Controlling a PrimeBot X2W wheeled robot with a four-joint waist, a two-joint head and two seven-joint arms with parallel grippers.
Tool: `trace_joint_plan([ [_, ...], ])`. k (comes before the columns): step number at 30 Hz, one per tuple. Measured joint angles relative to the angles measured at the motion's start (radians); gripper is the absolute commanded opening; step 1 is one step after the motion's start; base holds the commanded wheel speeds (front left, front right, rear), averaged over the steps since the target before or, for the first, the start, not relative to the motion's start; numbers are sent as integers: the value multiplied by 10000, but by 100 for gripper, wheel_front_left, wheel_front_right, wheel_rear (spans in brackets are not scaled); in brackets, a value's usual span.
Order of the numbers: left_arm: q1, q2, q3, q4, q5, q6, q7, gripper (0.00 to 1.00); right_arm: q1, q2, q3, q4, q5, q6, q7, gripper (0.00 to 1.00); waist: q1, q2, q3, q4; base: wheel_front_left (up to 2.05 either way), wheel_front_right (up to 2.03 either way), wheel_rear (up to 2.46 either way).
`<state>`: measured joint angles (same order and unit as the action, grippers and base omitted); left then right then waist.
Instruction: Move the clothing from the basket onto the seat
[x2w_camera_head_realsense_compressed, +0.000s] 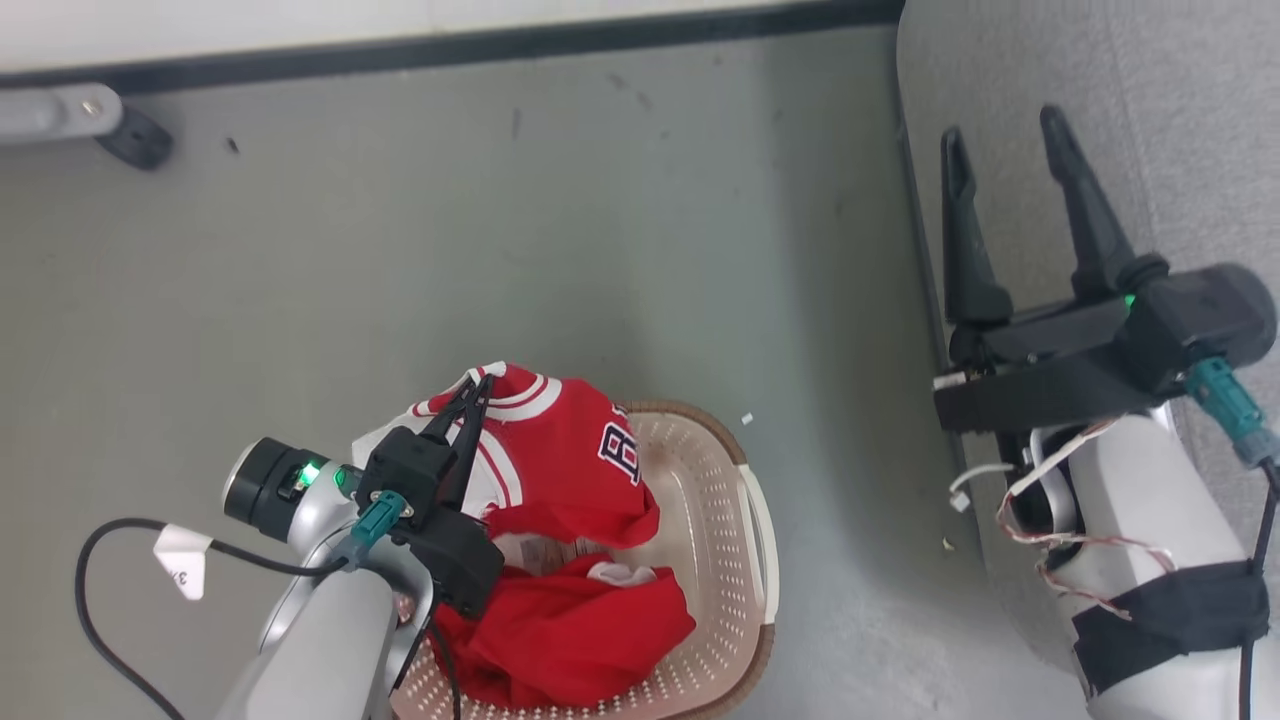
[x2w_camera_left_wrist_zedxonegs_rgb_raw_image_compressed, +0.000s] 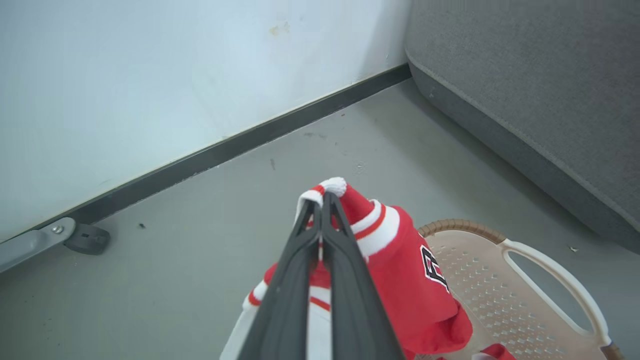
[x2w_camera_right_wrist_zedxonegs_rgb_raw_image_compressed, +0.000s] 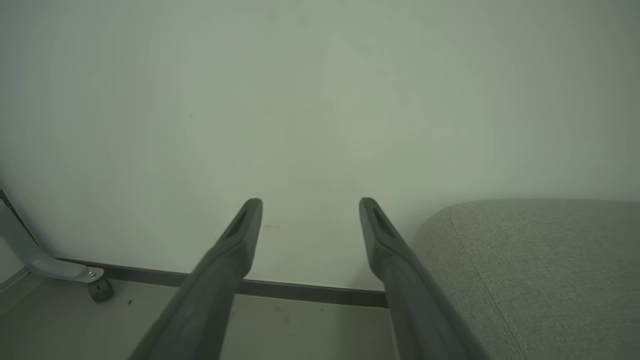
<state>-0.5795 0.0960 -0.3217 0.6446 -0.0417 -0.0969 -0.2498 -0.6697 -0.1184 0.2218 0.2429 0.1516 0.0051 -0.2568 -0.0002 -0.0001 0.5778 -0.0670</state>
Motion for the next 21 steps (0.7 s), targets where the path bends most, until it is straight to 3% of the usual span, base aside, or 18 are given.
trace_joint_plan([
  [21,639,596,40,-1764,-341,-190,-2,0,2328,180,134,1166,370,249,2,100,0,0,-3089,196,0,0,0],
])
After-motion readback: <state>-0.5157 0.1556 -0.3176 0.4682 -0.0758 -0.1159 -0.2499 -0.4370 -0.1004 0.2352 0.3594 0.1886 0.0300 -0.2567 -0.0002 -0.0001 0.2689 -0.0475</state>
